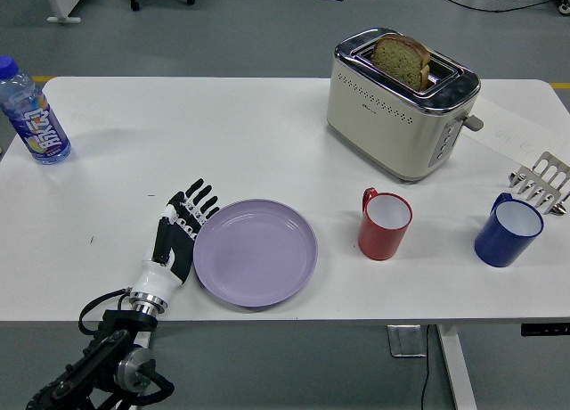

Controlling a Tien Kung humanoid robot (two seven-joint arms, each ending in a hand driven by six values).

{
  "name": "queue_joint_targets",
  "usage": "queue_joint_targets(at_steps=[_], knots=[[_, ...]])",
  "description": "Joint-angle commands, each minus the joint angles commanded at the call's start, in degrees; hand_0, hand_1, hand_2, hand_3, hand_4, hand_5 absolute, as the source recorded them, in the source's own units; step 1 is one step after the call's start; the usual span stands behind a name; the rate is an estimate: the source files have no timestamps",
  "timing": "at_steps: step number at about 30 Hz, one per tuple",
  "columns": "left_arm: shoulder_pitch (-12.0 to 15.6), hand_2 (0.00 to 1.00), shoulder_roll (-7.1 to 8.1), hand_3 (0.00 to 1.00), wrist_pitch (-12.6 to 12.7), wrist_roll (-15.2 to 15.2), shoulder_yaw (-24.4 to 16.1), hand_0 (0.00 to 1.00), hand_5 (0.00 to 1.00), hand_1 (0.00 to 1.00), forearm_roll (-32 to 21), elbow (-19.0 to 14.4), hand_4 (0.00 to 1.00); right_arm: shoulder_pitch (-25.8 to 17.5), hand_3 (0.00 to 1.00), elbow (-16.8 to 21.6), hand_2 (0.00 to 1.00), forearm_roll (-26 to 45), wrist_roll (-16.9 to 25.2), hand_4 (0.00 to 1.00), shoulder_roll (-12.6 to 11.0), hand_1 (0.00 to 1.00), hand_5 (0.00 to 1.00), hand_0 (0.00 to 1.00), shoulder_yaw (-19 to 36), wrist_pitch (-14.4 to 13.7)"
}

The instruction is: Push plate across desktop

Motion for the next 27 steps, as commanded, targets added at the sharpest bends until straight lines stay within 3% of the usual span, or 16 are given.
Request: queue_joint_targets(at_steps=[18,27], knots=[[-1.32,0.921,0.0,0.879,-0.11,-0.18,4.41,0.873,0.998,0.891,-1.05,0.24,0.477,-0.45,0.612,0.0,0.657,-0.19,-0.09,0.17,-0.09,0.561,0.322,0.632,0.12,-0.08],[-1.58,0.92,0.0,0.88,0.21,-0.31,2.96,0.873,0.998,0.889,-0.48,0.4,0.475,-0.81,0.612,0.0,0.657,-0.45,-0.15,0.169,-0.05,0.561,0.321,0.631,0.22,-0.07]])
